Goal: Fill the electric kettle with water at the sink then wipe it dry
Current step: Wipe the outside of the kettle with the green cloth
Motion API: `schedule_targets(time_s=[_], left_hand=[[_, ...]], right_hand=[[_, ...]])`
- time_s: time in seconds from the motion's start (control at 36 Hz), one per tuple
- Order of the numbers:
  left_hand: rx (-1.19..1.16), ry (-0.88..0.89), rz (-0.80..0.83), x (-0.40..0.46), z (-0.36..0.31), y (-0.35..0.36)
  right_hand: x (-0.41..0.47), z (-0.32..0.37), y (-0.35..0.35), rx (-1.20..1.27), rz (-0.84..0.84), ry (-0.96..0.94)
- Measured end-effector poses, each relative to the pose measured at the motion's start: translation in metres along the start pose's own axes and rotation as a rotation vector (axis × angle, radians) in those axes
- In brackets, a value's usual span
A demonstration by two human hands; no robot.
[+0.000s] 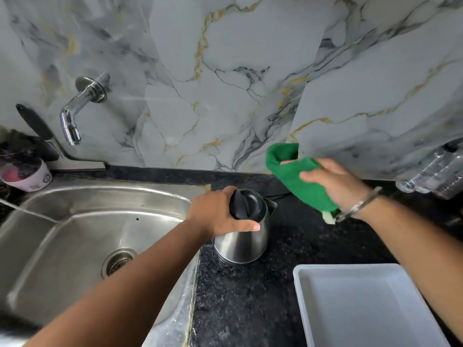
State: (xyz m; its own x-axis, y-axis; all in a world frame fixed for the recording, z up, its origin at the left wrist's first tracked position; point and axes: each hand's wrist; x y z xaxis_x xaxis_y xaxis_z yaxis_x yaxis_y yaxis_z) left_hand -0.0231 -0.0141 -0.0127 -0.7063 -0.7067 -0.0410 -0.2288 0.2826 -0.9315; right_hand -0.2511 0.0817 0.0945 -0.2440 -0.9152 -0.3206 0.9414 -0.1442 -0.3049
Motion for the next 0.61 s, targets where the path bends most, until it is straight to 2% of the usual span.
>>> schedule_targets(time_s=[0.06, 0.11, 0.14, 0.19, 0.22, 0.31, 0.47, 0.53, 0.61], left_hand=[[0.025, 0.009, -0.014, 0.001, 0.000, 0.001], [0.043, 0.020, -0.033, 0.001, 0.001, 0.002], [0.046, 0.023, -0.044, 0.001, 0.000, 0.002], [0.046, 0.023, -0.062, 0.001, 0.001, 0.004], [0.046, 0.026, -0.063, 0.001, 0.001, 0.004], [0.056, 0.032, -0.040, 0.002, 0.002, 0.004], [0.098, 0.012, -0.026, 0.002, 0.001, 0.004], [0.113, 0.011, -0.043, 0.003, 0.004, 0.007], [0.100, 0.021, -0.050, 0.005, 0.004, 0.008]], right_hand=[[-0.001, -0.015, 0.036, -0.364, 0.133, -0.087], [0.006, -0.038, 0.068, -0.781, 0.191, -0.192], [0.009, -0.045, 0.080, -0.903, 0.185, -0.245], [0.022, -0.048, 0.086, -0.963, 0.147, -0.287], [0.032, -0.044, 0.085, -0.962, 0.121, -0.245], [0.071, -0.024, 0.067, -0.827, 0.052, -0.007], [0.114, -0.029, 0.014, -0.054, 0.103, 0.205], [0.126, -0.038, 0.008, 0.047, 0.150, 0.263], [0.139, -0.053, 0.023, 0.049, 0.329, 0.411]])
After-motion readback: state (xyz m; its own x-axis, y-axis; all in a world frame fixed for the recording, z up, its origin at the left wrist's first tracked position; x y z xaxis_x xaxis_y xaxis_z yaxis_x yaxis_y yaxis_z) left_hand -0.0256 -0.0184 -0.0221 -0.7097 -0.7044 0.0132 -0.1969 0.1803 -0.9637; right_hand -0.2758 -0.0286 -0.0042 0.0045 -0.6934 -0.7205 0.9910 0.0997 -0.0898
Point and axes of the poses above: each hand's wrist, its own x-axis towards the middle knuckle, its own y-axis out of the palm, z = x × y, and after that the axes turned 9 degrees about y, right-handed
